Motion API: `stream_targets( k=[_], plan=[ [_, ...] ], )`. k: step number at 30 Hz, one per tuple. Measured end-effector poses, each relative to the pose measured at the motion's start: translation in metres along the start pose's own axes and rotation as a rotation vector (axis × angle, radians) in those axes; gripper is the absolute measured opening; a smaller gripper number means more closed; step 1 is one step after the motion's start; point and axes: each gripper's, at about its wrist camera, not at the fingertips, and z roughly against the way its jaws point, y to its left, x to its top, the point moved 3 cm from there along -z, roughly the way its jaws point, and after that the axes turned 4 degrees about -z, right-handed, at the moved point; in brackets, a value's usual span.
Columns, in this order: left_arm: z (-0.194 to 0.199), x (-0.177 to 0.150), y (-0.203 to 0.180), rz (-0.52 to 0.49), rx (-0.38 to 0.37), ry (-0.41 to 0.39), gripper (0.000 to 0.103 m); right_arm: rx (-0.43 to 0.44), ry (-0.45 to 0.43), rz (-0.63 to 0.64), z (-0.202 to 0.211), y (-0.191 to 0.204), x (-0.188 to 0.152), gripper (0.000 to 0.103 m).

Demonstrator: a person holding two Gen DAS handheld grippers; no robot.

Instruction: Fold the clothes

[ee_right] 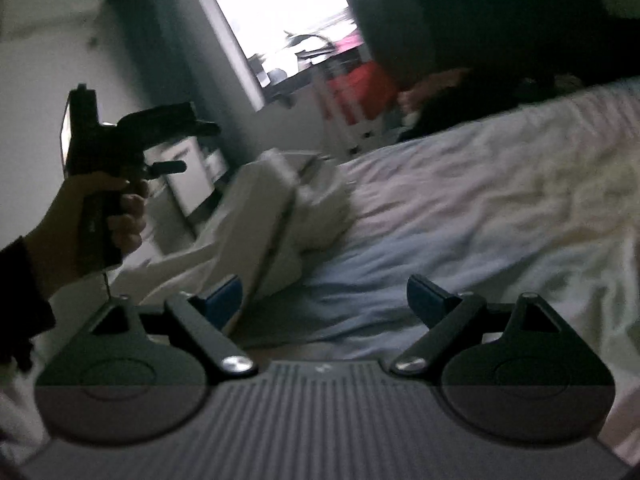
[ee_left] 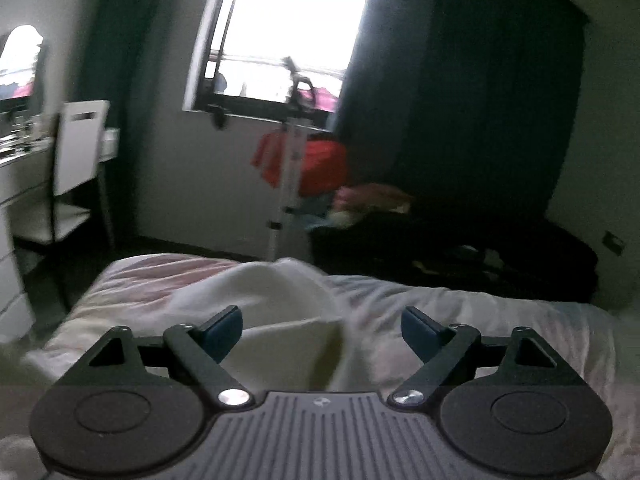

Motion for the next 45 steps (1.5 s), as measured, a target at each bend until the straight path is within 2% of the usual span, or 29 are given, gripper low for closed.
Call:
stream_targets(
  k=[3, 5, 8, 10, 15, 17, 19, 20, 21, 22, 25, 28, 32, 36, 39, 42, 45],
  plan=[
    [-0.047, 0.010, -0.018, -0.025, 0.019, 0.006, 0.085, -0.016, 0.065, -0.123, -0.026, -0.030, 0.001, 0.092],
    [-0.081, 0.017, -0.024, -0.049, 0.052, 0.019, 0.083, 0.005, 0.061, -0.153, -0.038, -0.036, 0.007, 0.092],
    [-0.131, 0.026, -0.017, -0.033, 0.131, 0.055, 0.079, -0.002, 0.048, -0.124, -0.057, -0.036, 0.009, 0.091],
    [-0.159, 0.033, -0.007, 0.005, 0.167, 0.076, 0.078, -0.010, 0.074, -0.110, -0.074, -0.038, 0.007, 0.091],
    [-0.224, 0.040, 0.019, -0.009, 0.279, 0.219, 0.077, 0.022, 0.150, -0.134, -0.096, -0.048, 0.001, 0.091],
    [-0.245, 0.037, 0.024, -0.022, 0.268, 0.276, 0.064, 0.034, 0.163, -0.138, -0.100, -0.050, -0.001, 0.091],
    [-0.253, 0.032, 0.024, -0.056, 0.256, 0.310, 0.040, 0.033, 0.174, -0.139, -0.107, -0.052, -0.004, 0.091],
    [-0.256, 0.030, 0.023, -0.080, 0.252, 0.321, 0.031, 0.030, 0.182, -0.144, -0.110, -0.053, -0.006, 0.091],
    [-0.258, 0.029, 0.021, -0.105, 0.251, 0.330, 0.012, 0.028, 0.191, -0.150, -0.113, -0.055, -0.007, 0.091],
    [-0.257, 0.027, 0.019, -0.134, 0.251, 0.340, 0.005, 0.025, 0.198, -0.157, -0.116, -0.056, -0.009, 0.091],
    [-0.241, 0.032, 0.003, -0.199, 0.209, 0.307, 0.004, 0.024, 0.200, -0.189, -0.119, -0.060, -0.009, 0.091],
    [-0.208, 0.050, -0.021, -0.262, 0.128, 0.266, 0.003, 0.014, 0.182, -0.207, -0.115, -0.061, -0.009, 0.091],
    [-0.141, 0.077, -0.058, -0.331, 0.021, 0.177, 0.003, 0.009, 0.159, -0.207, -0.106, -0.058, -0.008, 0.091],
    [-0.055, 0.085, -0.101, -0.395, -0.135, 0.036, 0.003, -0.010, 0.073, -0.174, -0.083, -0.051, -0.001, 0.091],
    [-0.005, 0.058, -0.133, -0.419, -0.218, 0.001, 0.004, -0.054, -0.001, -0.193, -0.060, -0.054, 0.004, 0.091],
    [0.033, 0.007, -0.148, -0.416, -0.272, 0.002, 0.004, -0.099, -0.082, -0.276, -0.028, -0.069, 0.011, 0.091],
    [0.052, -0.049, -0.148, -0.370, -0.329, 0.041, 0.004, -0.109, -0.172, -0.384, 0.010, -0.090, 0.018, 0.092]
  ],
)
